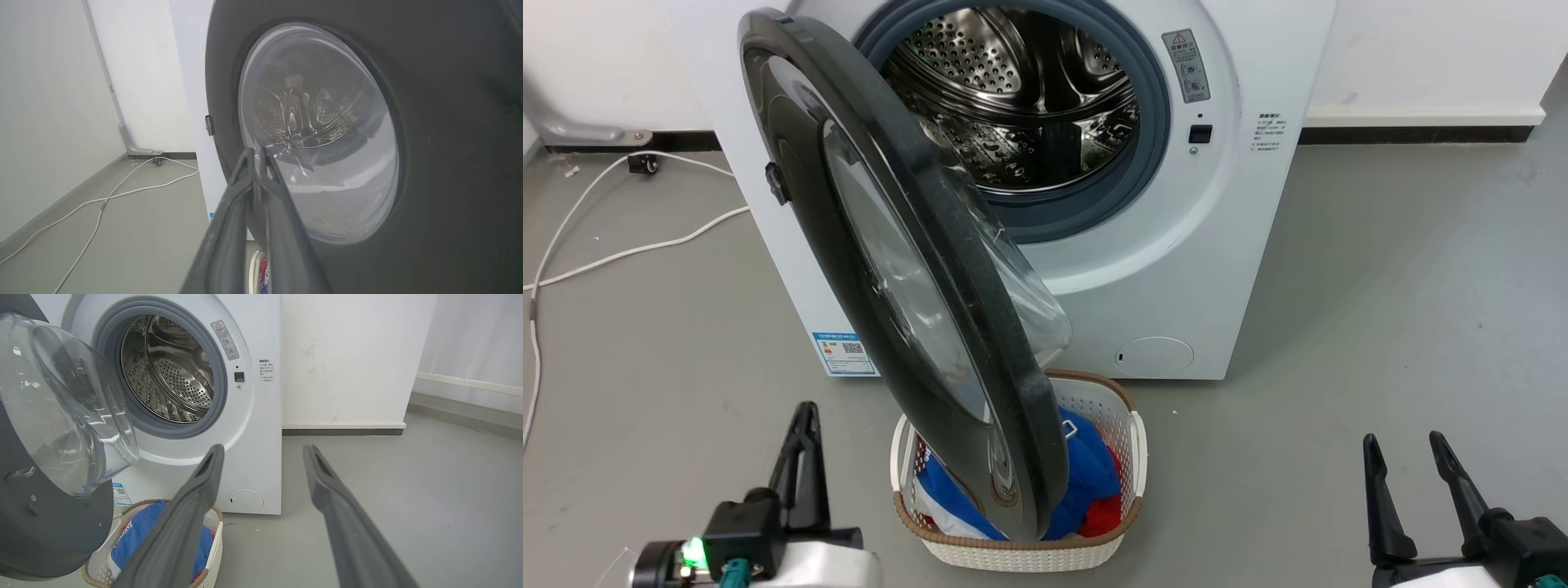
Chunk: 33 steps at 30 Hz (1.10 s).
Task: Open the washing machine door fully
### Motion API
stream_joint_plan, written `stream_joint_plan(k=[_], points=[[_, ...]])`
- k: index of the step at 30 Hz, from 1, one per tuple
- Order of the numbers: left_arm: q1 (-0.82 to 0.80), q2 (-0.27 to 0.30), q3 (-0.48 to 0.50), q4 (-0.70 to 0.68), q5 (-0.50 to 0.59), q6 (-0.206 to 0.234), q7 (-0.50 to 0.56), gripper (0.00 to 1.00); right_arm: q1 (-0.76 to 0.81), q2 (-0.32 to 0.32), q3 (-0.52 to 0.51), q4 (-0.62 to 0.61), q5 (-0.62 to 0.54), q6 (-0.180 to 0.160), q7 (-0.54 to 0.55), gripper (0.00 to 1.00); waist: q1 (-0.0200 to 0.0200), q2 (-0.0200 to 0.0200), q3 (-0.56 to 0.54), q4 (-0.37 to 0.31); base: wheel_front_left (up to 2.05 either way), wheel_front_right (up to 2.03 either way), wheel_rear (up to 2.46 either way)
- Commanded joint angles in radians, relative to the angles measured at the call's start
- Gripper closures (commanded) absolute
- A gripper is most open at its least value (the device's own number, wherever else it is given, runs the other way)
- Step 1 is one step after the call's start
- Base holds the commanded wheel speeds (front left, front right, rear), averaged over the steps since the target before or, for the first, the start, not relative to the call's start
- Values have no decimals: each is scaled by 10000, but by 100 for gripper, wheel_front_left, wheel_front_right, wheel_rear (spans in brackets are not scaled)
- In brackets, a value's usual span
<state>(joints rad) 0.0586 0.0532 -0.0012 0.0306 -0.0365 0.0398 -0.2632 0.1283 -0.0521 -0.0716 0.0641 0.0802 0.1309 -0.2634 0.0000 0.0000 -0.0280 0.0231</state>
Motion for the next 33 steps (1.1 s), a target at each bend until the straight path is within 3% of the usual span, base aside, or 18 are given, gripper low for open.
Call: stream_joint_plan(k=[1, 6, 12, 21, 33], points=[[-134, 54, 56, -138, 94, 57, -24, 100, 127, 31, 15, -40, 37, -2, -18, 0, 0, 0, -1, 7, 0, 0, 0], [-753, 295, 312, -1194, 294, 111, -25, 100, 133, 32, 73, -81, 147, -2, -18, 0, 0, 0, 14, 16, 0, 0, 0], [-1520, 594, -156, -2620, 644, -97, -24, 100, 184, 30, 120, -85, 218, -2, -18, 0, 0, 0, 28, -48, 0, 0, 0], [-2427, 490, -2155, -3727, 1062, -506, -24, 100, 155, 29, 190, -49, 328, -2, -18, 0, 0, 0, 80, -145, 0, 0, 0], [-3272, 210, -4809, -3585, 1114, -875, -24, 100, 35, 30, 330, 21, 348, -2, -18, 0, 0, 0, 94, -334, 0, 0, 0]])
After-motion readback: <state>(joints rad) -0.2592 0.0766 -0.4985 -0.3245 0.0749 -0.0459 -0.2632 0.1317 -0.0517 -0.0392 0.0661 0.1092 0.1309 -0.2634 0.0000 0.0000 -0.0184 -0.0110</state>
